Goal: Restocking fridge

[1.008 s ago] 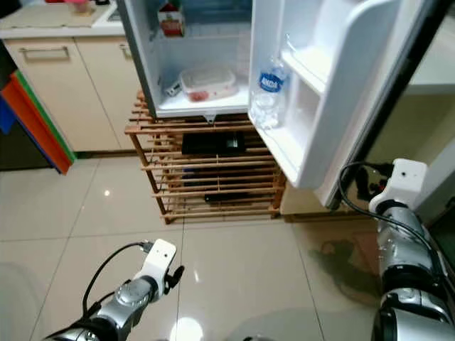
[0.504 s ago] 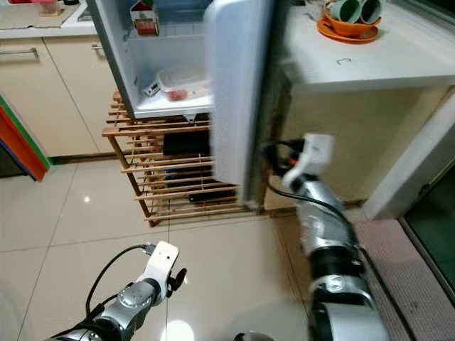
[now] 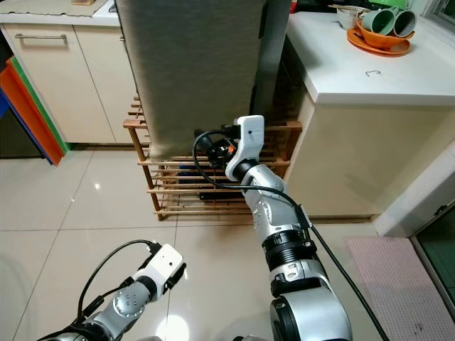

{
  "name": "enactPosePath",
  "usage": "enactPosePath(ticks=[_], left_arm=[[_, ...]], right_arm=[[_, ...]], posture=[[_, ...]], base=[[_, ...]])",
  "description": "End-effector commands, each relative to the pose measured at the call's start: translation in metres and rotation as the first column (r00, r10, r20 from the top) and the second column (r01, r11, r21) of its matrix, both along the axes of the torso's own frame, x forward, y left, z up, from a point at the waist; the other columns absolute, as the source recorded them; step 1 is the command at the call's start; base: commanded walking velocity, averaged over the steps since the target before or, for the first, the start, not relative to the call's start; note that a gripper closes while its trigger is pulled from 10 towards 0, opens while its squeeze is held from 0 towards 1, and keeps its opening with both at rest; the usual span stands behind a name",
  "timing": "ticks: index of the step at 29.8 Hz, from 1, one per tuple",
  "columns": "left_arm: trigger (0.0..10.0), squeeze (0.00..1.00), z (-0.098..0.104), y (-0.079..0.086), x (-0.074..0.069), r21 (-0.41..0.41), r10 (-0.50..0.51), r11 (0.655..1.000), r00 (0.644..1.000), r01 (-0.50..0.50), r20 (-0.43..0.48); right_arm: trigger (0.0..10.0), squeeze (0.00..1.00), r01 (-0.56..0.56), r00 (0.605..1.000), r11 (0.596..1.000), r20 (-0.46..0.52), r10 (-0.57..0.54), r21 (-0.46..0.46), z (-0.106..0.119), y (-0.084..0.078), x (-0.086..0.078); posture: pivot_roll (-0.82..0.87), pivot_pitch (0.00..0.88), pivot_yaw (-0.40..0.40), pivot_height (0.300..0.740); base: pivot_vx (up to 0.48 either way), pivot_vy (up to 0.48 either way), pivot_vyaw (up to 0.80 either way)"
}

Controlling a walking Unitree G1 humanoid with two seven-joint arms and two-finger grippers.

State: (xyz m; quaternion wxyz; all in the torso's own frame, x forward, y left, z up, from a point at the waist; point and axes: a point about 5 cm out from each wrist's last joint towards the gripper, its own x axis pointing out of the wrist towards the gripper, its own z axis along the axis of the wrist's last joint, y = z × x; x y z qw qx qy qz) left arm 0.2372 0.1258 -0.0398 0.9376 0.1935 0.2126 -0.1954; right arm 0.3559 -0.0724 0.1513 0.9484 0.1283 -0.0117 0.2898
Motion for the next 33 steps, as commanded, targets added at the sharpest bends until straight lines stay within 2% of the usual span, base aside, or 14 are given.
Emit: enactPosePath(ticks=[1,5,8,10,13,15,16,17,19,22,23,25,26,33], left_arm=[[10.0,0.0,0.009,0.001,0.009,-0.088,0.047,0.995,0.998,-0.043,0.04],[10.0,0.0,0.026,-0.005,0.026,-0.254,0.171,0.957,0.98,-0.14,0.102],[10.0,0.0,0.044,-0.01,0.035,-0.321,0.193,0.94,0.956,-0.116,0.222],[10.0,0.0,0.056,-0.004,0.041,-0.352,0.203,0.932,0.933,-0.091,0.298],[10.0,0.0,0.124,0.009,0.058,-0.431,0.242,0.902,0.803,0.02,0.544],[10.0,0.0,0.162,0.008,0.06,-0.453,0.259,0.889,0.749,0.061,0.61],[10.0,0.0,0.162,0.008,0.06,-0.453,0.259,0.889,0.749,0.061,0.61],[10.0,0.0,0.213,-0.005,0.058,-0.445,0.262,0.888,0.673,0.112,0.692],[10.0,0.0,0.233,-0.011,0.055,-0.446,0.268,0.887,0.647,0.124,0.714],[10.0,0.0,0.231,-0.014,0.054,-0.439,0.264,0.893,0.668,0.103,0.695],[10.0,0.0,0.221,-0.014,0.052,-0.424,0.263,0.904,0.713,0.053,0.65],[10.0,0.0,0.214,-0.014,0.051,-0.413,0.262,0.91,0.735,0.026,0.625],[10.0,0.0,0.204,-0.016,0.049,-0.415,0.268,0.91,0.774,-0.007,0.574],[10.0,0.0,0.187,-0.015,0.044,-0.418,0.293,0.904,0.84,-0.088,0.457]], right_arm=[[10.0,0.0,0.024,0.999,1.0,0.043,-0.023,-0.014,0.009,-0.008,0.001],[10.0,0.0,0.141,0.988,0.987,0.077,-0.135,-0.079,0.005,-0.038,-0.004],[10.0,0.0,0.249,0.967,0.962,0.073,-0.242,-0.108,-0.005,-0.068,-0.015],[10.0,0.0,0.269,0.962,0.955,0.072,-0.262,-0.127,-0.009,-0.074,-0.021],[10.0,0.0,0.296,0.955,0.945,0.046,-0.292,-0.14,-0.019,-0.083,-0.029],[10.0,0.0,0.308,0.951,0.939,0.032,-0.307,-0.153,-0.025,-0.087,-0.035],[10.0,0.0,0.308,0.951,0.939,0.032,-0.307,-0.153,-0.025,-0.087,-0.035],[10.0,0.0,0.327,0.943,0.927,0.009,-0.332,-0.185,-0.037,-0.094,-0.049],[10.0,0.0,0.325,0.942,0.92,-0.005,-0.335,-0.219,-0.048,-0.098,-0.061],[10.0,0.0,0.333,0.938,0.914,-0.017,-0.346,-0.23,-0.055,-0.1,-0.067],[10.0,0.0,0.355,0.928,0.901,-0.021,-0.372,-0.25,-0.061,-0.101,-0.07],[10.0,0.0,0.366,0.923,0.895,-0.023,-0.384,-0.254,-0.063,-0.099,-0.071],[10.0,0.0,0.379,0.917,0.89,-0.024,-0.397,-0.254,-0.065,-0.097,-0.071],[10.0,0.0,0.427,0.894,0.869,-0.027,-0.447,-0.252,-0.066,-0.095,-0.068]], posture=[[-0.09,0.004,-0.043,0.74],[-0.08,0.003,-0.04,0.74],[-0.07,0.0,-0.034,0.74],[-0.06,0.0,-0.033,0.74],[-0.06,0.0,-0.028,0.74],[-0.05,0.0,-0.027,0.74],[-0.05,0.0,-0.027,0.74],[-0.04,0.0,-0.027,0.74],[-0.04,0.0,-0.024,0.74],[-0.04,0.0,-0.019,0.74],[-0.06,0.0,-0.007,0.74],[-0.06,0.0,-0.002,0.74],[-0.06,0.0,0.006,0.74],[-0.07,0.0,0.019,0.74]], base=[[0.0,0.0,0.0],[0.0,0.0,0.0],[0.0,0.0,0.0],[0.0,0.0,0.0],[0.0,0.0,0.0],[0.0,0.0,0.0],[0.0,0.0,0.0],[0.0,0.0,0.0],[0.0,0.0,0.0],[0.0,0.0,0.0],[0.0,0.0,0.0],[0.0,0.0,0.0],[0.0,0.0,0.0],[0.0,0.0,0.0]])
